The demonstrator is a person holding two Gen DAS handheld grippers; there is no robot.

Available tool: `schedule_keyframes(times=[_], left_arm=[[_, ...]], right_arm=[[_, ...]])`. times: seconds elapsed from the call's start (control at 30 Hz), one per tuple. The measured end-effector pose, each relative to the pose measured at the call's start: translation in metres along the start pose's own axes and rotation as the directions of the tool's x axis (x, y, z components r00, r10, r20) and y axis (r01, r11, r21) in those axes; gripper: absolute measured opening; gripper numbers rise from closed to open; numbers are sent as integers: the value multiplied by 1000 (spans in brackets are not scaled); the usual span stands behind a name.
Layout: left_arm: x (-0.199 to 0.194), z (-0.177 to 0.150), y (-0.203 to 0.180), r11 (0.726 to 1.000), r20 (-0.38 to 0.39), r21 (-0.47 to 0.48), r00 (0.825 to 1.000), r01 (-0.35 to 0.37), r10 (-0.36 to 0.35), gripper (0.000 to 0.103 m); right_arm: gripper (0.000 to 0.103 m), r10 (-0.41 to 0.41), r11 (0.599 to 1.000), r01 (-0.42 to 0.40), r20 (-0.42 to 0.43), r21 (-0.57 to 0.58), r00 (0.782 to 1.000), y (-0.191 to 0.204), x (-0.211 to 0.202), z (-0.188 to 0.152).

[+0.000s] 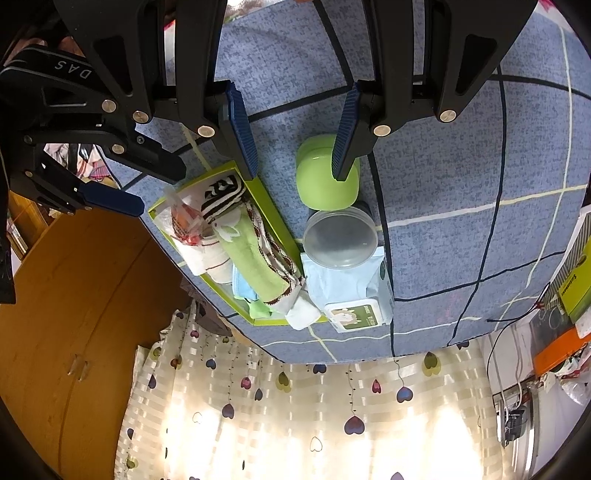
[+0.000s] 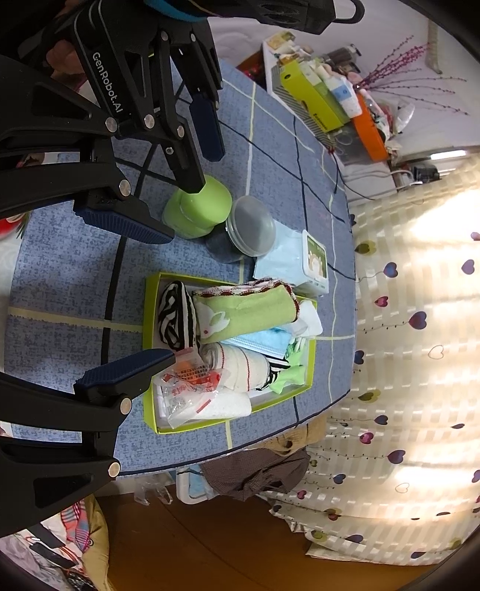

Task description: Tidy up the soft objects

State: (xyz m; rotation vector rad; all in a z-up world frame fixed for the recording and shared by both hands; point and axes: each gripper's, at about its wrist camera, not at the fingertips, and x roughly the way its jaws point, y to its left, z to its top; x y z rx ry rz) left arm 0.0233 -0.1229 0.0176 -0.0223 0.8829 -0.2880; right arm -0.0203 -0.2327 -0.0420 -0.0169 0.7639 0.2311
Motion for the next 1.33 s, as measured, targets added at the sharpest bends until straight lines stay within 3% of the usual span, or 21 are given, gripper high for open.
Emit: schedule_keyframes(times=[1.33], left_arm=[[1, -3, -5, 1000, -11, 4, 1000, 22, -22, 43]], right_arm=[[59, -1, 1000, 1, -6, -6, 1000, 0, 5, 2]])
